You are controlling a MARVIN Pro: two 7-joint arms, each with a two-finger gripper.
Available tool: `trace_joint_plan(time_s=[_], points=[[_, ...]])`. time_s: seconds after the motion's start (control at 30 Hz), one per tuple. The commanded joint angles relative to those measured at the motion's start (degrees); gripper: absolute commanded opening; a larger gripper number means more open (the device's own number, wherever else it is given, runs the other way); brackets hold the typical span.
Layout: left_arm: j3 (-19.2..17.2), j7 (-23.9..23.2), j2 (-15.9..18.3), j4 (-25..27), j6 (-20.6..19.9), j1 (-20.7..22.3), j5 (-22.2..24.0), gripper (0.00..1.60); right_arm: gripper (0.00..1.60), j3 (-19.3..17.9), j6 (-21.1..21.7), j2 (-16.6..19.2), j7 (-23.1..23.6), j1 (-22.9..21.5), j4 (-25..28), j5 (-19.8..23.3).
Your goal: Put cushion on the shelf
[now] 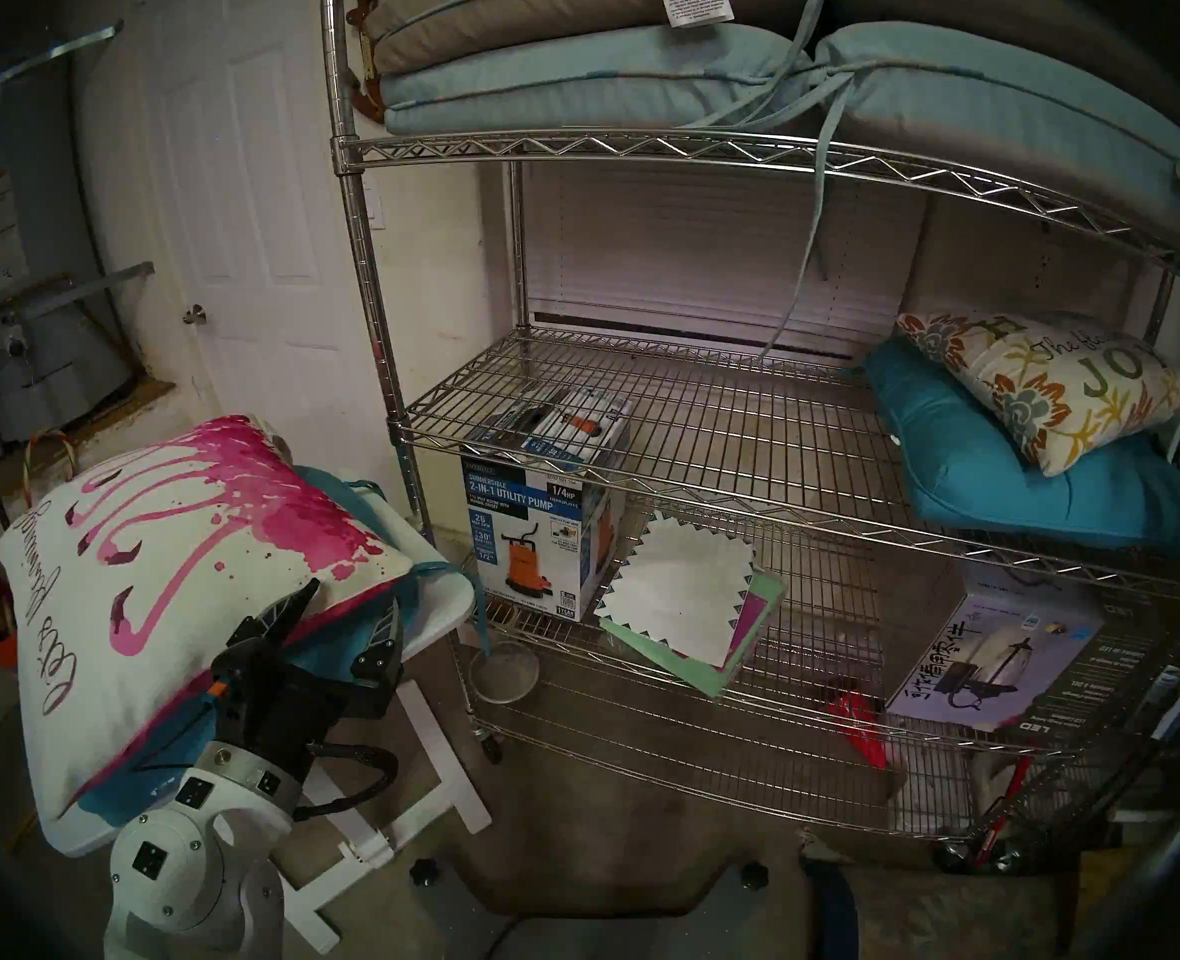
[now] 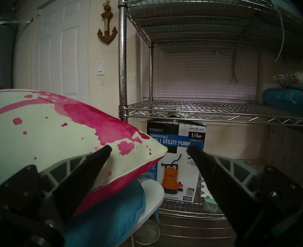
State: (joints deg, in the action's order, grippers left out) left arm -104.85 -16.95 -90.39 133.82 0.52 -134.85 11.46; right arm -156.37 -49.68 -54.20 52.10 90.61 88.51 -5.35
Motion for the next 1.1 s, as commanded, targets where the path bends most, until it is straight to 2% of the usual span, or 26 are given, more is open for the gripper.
trace_joint_plan(time_s=[0.0, 0.23, 0.4, 0.43, 0.57, 0.63, 0.87, 1.07], points=[[0.1, 0.1, -0.1, 1.2, 0.2, 0.0, 0.0, 1.6, 1.6, 0.7, 4.4, -1.6, 1.9, 2.5, 6.9, 5.5], [0.1, 0.1, -0.1, 1.2, 0.2, 0.0, -0.1, 1.6, 1.6, 1.8, 8.8, -3.1, 3.9, 3.5, 11.9, 8.7], [0.1, 0.1, -0.1, 1.3, 0.2, -0.1, -0.1, 1.6, 1.6, 1.0, 13.4, -5.0, 5.3, 4.9, 17.0, 10.0], [0.1, 0.1, -0.1, 1.3, 0.2, -0.1, -0.1, 1.6, 1.6, 1.1, 13.3, -4.6, 5.6, 4.8, 16.5, 10.7], [0.1, 0.1, -0.2, 1.3, 0.1, -0.1, -0.1, 1.6, 1.6, -0.2, 17.2, -6.9, 6.3, 6.0, 21.1, 10.5], [0.1, 0.1, -0.2, 1.3, 0.1, -0.1, -0.1, 1.6, 1.6, -0.5, 17.5, -7.1, 6.9, 6.3, 21.3, 11.2], [0.1, 0.1, -0.2, 1.4, 0.1, -0.1, -0.1, 1.6, 1.6, -2.9, 21.2, -11.2, 9.0, 8.8, 26.9, 12.9], [0.1, 0.1, -0.2, 1.4, 0.1, -0.1, -0.1, 1.6, 1.6, -4.2, 22.0, -15.3, 10.8, 10.8, 30.3, 14.4]])
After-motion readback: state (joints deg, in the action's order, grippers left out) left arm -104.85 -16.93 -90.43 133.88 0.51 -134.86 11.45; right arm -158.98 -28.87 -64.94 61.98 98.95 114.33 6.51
